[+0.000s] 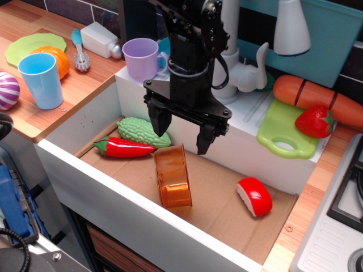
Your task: Flip orange pot upright in sink
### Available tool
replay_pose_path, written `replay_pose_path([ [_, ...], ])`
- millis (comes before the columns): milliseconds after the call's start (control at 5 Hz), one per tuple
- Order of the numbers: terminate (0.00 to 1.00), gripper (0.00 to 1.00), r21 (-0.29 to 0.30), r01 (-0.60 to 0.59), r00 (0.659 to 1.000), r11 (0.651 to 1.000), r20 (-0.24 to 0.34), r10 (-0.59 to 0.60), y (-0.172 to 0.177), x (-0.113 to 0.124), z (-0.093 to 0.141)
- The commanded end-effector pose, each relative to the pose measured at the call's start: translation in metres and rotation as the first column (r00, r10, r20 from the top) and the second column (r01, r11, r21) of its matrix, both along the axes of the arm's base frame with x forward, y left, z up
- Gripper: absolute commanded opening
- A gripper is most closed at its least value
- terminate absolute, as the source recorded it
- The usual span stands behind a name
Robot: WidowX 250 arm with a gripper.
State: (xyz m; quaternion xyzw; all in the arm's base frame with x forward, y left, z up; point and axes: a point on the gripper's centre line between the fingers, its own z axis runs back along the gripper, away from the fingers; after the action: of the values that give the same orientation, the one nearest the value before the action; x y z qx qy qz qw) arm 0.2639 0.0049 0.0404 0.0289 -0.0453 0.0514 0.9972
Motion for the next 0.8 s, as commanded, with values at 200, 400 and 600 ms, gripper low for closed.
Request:
replay_pose_path([
  [200,0.00,1.00,0.057,0.004,1.000,0.998,-0.010,-0.003,-0.007,0.014,0.000],
  [400,0.00,1.00,0.138,0.018,1.000,0.990,-0.002,-0.018,-0.014,0.022,-0.007],
  [600,0.00,1.00,0.229,0.029,0.999,0.973,0.018,-0.034,-0.020,0.018,-0.018],
])
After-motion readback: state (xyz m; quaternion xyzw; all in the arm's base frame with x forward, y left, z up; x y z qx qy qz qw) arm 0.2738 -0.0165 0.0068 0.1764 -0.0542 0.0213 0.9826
